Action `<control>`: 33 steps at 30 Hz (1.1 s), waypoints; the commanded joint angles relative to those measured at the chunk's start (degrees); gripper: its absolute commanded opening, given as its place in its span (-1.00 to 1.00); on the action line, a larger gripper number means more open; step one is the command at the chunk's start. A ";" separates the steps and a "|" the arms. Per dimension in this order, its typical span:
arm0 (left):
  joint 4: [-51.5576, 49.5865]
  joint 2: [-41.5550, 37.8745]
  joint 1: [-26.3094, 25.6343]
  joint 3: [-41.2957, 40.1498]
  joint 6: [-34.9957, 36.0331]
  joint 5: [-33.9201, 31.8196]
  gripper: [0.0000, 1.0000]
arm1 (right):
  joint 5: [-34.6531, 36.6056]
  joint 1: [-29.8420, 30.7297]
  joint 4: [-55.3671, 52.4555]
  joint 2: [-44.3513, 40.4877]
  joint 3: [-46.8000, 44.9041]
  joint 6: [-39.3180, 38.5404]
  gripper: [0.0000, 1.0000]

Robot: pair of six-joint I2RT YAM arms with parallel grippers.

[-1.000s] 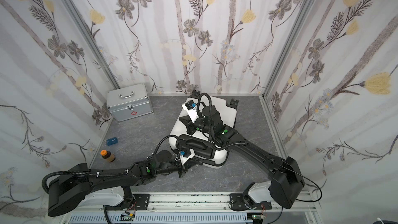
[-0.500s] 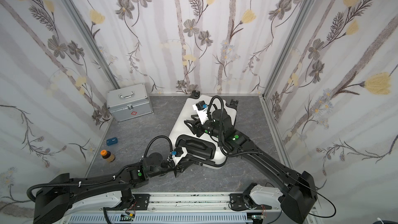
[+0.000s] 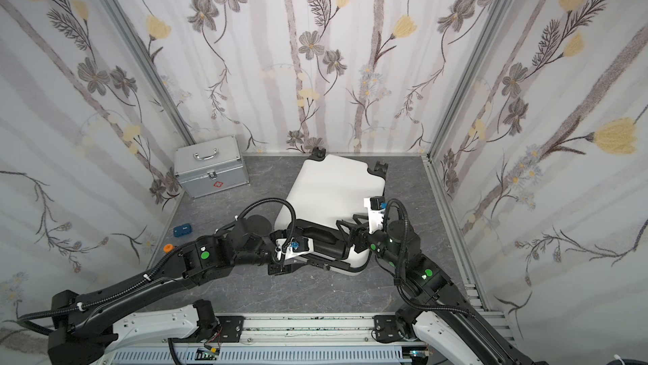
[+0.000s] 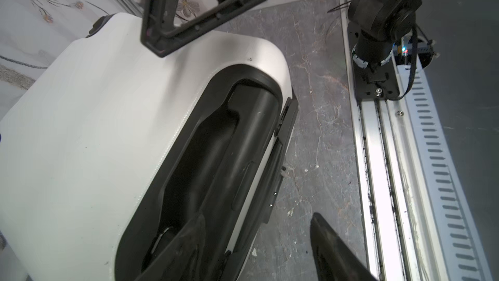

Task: Open the suitcase zippers
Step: Pick up the suitcase from the center of the board.

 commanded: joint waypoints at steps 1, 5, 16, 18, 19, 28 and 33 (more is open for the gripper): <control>-17.75 6.22 1.81 8.08 10.70 3.53 0.34 | 2.44 -0.38 -3.24 -3.40 -1.94 4.09 0.46; -24.86 14.72 2.42 17.71 15.15 3.48 0.38 | 5.10 -0.81 -4.62 -8.68 -4.46 4.36 0.49; -27.16 29.76 2.61 28.75 17.58 1.14 0.31 | 7.33 -1.35 -6.49 -16.78 -9.51 4.87 0.51; -26.50 32.33 2.85 29.72 17.58 -0.96 0.25 | 7.90 -1.27 -5.57 -17.68 -10.15 4.47 0.51; -27.37 33.90 2.94 30.70 17.48 -1.34 0.20 | 8.06 -1.38 -5.08 -17.90 -10.32 3.92 0.53; -35.14 43.14 4.49 40.89 9.21 -2.10 -0.71 | 10.84 -2.20 -4.84 -16.35 -11.12 1.97 0.55; -29.42 39.31 6.22 37.46 1.08 -0.04 -1.00 | 13.71 -2.48 -4.87 -17.29 -10.10 -2.06 0.55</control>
